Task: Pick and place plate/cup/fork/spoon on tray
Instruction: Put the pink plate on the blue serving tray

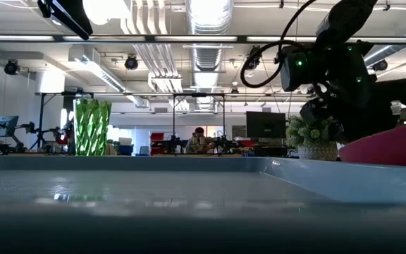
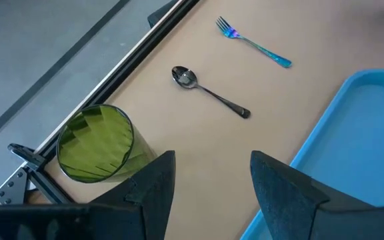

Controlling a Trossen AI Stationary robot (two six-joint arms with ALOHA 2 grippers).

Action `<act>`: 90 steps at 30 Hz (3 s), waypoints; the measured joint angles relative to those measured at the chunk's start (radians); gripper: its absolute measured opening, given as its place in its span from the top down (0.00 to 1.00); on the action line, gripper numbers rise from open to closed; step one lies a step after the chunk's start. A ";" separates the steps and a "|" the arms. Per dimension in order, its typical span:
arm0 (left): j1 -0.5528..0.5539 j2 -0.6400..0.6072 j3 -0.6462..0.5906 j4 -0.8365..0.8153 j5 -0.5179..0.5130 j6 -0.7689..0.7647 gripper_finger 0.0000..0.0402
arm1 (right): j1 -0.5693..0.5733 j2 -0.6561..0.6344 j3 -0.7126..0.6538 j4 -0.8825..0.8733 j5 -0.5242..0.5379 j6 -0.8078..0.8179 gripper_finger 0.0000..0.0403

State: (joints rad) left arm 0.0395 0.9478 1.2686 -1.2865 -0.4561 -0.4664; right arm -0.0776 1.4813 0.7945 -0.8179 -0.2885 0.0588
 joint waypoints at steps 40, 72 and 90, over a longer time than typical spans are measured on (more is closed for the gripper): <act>0.000 -0.009 -0.006 -0.011 0.000 0.011 0.56 | 0.188 0.255 0.623 0.180 0.045 0.190 0.98; 0.000 -0.049 -0.024 -0.060 0.007 0.010 0.56 | 0.180 0.775 1.181 0.099 0.016 -0.043 0.98; 0.000 -0.045 -0.031 -0.058 0.008 0.006 0.56 | 0.177 0.772 1.182 0.102 0.030 -0.034 0.83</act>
State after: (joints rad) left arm 0.0391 0.9024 1.2375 -1.3445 -0.4477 -0.4605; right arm 0.0998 2.2536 1.9766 -0.7158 -0.2584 0.0248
